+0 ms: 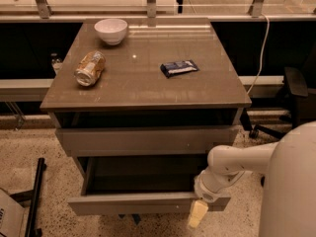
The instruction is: Open middle drawer
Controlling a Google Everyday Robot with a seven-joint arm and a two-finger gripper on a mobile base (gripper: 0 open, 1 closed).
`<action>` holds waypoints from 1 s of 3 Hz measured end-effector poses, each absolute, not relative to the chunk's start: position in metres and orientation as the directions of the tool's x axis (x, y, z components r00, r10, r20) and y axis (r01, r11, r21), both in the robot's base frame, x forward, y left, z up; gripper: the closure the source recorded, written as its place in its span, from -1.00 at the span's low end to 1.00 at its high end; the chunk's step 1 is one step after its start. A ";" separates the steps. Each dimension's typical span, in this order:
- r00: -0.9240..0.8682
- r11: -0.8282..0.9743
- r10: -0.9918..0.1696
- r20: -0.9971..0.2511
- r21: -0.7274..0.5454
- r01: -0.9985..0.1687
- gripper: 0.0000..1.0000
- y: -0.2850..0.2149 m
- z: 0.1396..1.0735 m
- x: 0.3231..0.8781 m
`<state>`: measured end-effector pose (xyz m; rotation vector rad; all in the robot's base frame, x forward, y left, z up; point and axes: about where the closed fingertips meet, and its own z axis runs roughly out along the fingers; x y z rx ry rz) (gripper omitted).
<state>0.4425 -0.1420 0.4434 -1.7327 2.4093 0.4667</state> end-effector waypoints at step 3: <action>-0.367 0.300 -0.880 -0.301 0.246 -0.922 0.29 -0.151 0.407 0.436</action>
Offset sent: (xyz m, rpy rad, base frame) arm -0.0085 -0.0185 -0.0691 0.0666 0.1103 -0.0377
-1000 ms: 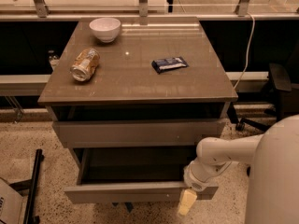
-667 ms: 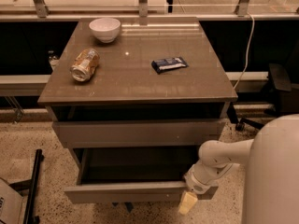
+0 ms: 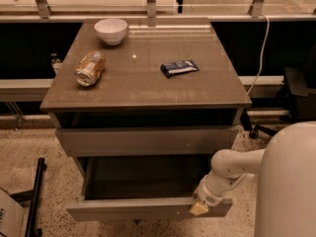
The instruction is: Open middle drawer
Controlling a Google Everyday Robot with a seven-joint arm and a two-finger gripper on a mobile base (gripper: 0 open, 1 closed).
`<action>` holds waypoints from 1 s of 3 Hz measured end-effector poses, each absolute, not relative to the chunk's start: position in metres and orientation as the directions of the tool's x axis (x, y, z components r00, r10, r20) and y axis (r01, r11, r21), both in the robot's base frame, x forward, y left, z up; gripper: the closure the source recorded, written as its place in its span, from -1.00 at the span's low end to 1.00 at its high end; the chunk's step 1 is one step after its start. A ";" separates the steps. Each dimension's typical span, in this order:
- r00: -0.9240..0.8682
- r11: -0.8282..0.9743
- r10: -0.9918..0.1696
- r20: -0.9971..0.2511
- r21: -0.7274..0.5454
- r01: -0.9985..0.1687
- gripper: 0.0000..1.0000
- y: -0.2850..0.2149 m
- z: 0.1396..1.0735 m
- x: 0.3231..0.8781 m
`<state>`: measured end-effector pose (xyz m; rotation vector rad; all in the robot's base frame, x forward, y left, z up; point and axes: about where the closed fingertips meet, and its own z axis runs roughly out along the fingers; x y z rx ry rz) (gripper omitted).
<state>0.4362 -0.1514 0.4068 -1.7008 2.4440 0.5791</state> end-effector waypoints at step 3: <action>-0.396 0.330 -0.879 -0.266 0.258 -0.908 0.39 -0.142 0.423 0.393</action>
Offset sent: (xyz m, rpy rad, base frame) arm -0.1012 0.0201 0.0391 -0.0723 0.0545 -0.0678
